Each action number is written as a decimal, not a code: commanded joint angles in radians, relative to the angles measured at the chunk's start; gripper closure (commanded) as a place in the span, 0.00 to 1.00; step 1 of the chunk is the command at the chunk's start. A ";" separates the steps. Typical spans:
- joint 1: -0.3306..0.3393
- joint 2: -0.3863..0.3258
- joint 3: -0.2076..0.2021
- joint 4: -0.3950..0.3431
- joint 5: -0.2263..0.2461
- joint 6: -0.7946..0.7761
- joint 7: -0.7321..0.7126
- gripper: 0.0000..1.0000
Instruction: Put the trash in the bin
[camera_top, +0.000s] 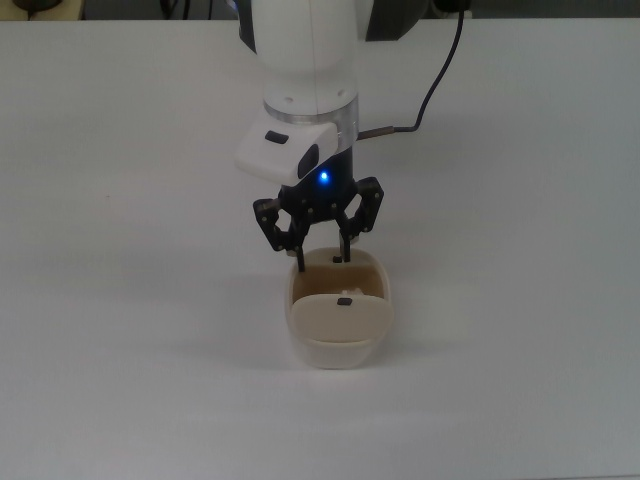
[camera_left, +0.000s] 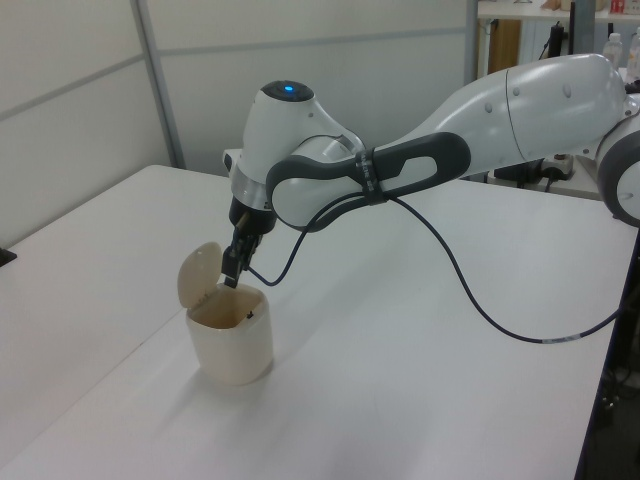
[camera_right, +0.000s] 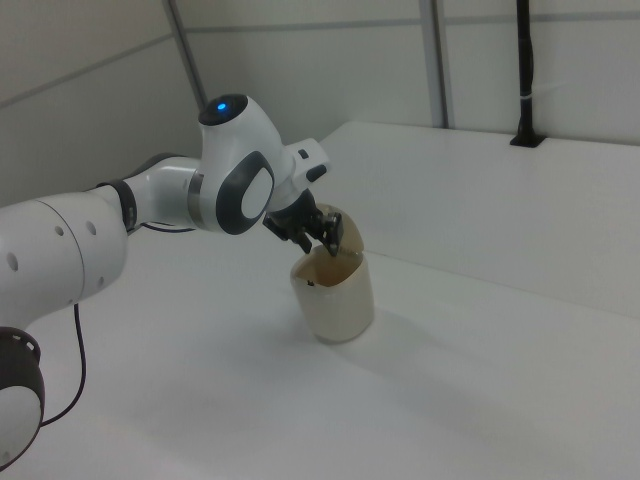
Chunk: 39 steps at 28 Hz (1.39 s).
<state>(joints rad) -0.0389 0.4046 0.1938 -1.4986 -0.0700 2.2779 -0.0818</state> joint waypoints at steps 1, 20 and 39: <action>-0.009 -0.062 -0.014 -0.017 0.010 -0.182 -0.006 0.00; -0.042 -0.336 -0.129 -0.015 0.004 -0.692 0.083 0.00; 0.034 -0.360 -0.128 -0.015 0.015 -0.732 0.146 0.00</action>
<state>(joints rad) -0.0422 0.0692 0.0803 -1.4996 -0.0698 1.5617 0.0461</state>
